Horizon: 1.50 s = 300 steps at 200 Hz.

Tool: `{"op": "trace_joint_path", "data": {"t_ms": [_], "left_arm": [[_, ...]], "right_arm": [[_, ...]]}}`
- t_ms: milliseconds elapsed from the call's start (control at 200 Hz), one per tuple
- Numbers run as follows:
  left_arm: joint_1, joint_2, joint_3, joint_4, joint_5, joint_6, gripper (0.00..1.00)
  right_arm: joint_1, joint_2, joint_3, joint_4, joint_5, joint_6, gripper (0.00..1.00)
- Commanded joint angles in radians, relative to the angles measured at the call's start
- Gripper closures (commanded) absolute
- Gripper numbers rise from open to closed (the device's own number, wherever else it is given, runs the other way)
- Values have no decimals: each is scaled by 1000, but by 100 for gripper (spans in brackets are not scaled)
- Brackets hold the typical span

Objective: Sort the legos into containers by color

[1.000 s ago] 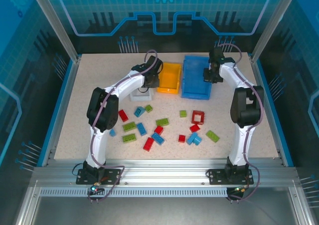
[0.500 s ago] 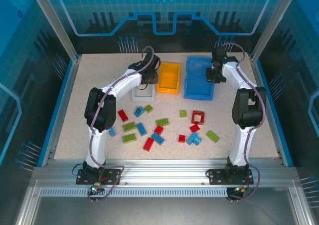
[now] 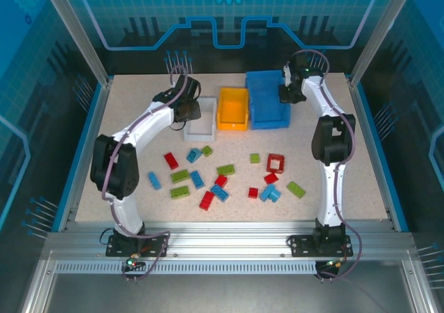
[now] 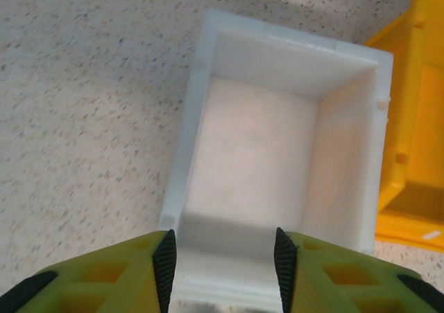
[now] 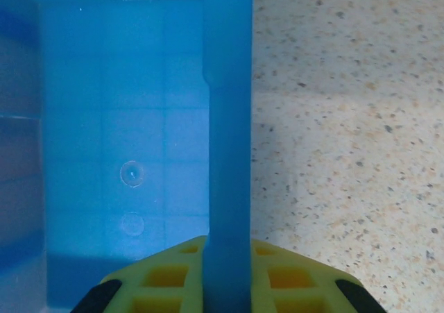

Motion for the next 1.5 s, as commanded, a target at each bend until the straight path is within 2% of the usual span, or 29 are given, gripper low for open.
{"op": "trace_joint_path", "data": {"t_ms": [0,140,290,490,715,1140,1320,1495], "left_arm": [[7,-74,-56,-8,-43,-35,52],[34,-125,-121,-5,-50,-38,47],[69,-142,-172,-4,-35,-32,40],[113,-143,-214,7,-14,-24,38],[113,-205,-248,14,30,-36,38],[70,-372,-306,-10,108,-83,37],[38,-436,-358,25,185,-102,33],[-10,-523,-395,47,265,-105,28]], "right_arm": [[43,18,31,-84,-99,-83,99],[85,-3,-3,-95,-71,-63,99],[117,-86,-138,-28,-47,-13,100],[125,-164,-271,43,-33,114,100],[122,-175,-296,50,-9,184,100],[106,-297,-404,46,48,152,100],[107,-297,-433,61,50,171,88],[108,-354,-468,82,73,181,67]]}}
